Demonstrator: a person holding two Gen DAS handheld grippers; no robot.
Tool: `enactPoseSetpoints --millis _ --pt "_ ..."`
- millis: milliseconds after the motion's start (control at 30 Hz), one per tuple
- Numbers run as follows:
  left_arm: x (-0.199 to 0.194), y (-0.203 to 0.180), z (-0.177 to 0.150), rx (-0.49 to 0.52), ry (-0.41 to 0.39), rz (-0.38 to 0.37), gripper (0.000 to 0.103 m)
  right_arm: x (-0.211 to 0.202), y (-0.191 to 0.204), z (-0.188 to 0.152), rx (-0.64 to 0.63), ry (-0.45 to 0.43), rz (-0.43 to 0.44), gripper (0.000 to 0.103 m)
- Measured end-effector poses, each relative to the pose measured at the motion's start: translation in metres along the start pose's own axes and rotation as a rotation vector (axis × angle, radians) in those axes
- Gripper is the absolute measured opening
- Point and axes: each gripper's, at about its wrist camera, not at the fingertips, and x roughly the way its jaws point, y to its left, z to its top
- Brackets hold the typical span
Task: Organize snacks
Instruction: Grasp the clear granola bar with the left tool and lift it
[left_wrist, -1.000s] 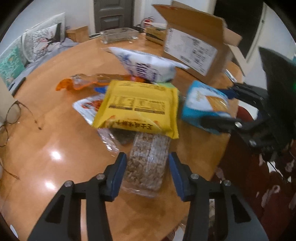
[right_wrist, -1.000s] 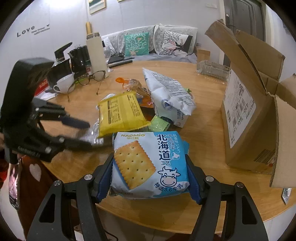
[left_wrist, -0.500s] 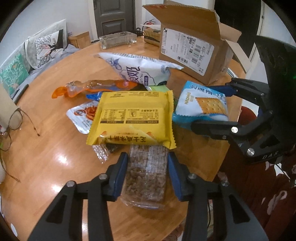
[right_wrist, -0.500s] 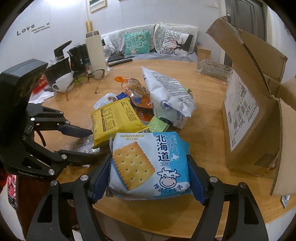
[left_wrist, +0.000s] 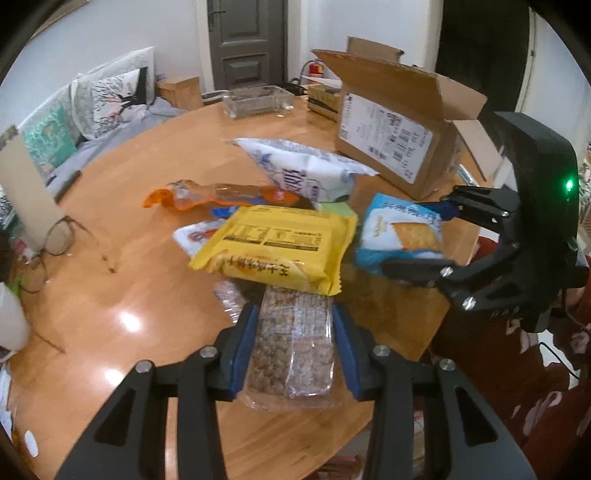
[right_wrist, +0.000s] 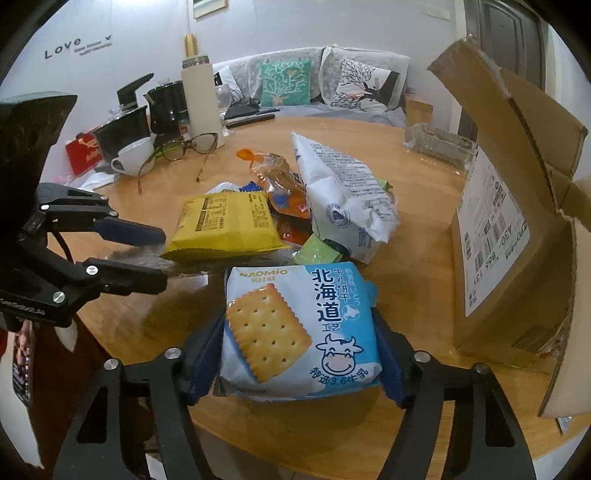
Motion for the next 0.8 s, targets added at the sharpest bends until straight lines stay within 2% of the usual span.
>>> enactPoseSetpoints --millis 67,200,233,300,367,433,467,500,533,600,667,800 --pt "-0.003 0.005 -0.001 0.002 0.001 0.057 0.038 -0.002 -0.002 -0.001 0.011 -0.013 -0.001 0.065" --pt "-0.013 0.024 -0.009 -0.037 -0.017 0.118 0.038 -0.007 -0.003 -0.001 0.026 -0.037 -0.012 0.063" --pt "-0.016 0.029 -0.011 -0.049 -0.029 0.157 0.037 -0.008 -0.003 -0.001 0.028 -0.042 -0.007 0.063" --pt "-0.019 0.038 -0.014 -0.079 -0.037 0.186 0.012 -0.009 -0.002 0.001 0.029 -0.044 0.003 0.063" --pt "-0.019 0.046 -0.018 -0.101 -0.016 0.214 0.012 -0.008 -0.001 0.002 0.026 -0.038 0.008 0.063" --pt "-0.008 0.047 -0.024 -0.074 0.030 0.241 0.013 -0.006 0.000 0.002 0.026 -0.031 0.015 0.063" --pt "-0.003 0.048 -0.028 -0.071 0.045 0.245 0.015 -0.005 0.001 0.002 0.025 -0.029 0.017 0.063" --pt "0.001 0.050 -0.032 -0.069 0.059 0.245 0.026 -0.005 0.002 0.002 0.023 -0.029 0.019 0.063" --pt "0.002 0.050 -0.036 -0.068 0.057 0.243 0.044 -0.005 0.002 0.002 0.021 -0.027 0.021 0.063" --pt "0.003 0.056 -0.039 -0.079 0.032 0.282 0.066 -0.004 0.004 0.003 0.016 -0.025 0.021 0.063" --pt "0.002 0.066 -0.040 -0.132 0.015 0.323 0.067 -0.004 0.004 0.003 0.017 -0.021 0.025 0.063" --pt "0.007 0.084 -0.043 -0.228 0.032 0.342 0.067 -0.004 0.003 0.003 0.025 -0.023 0.028 0.064"
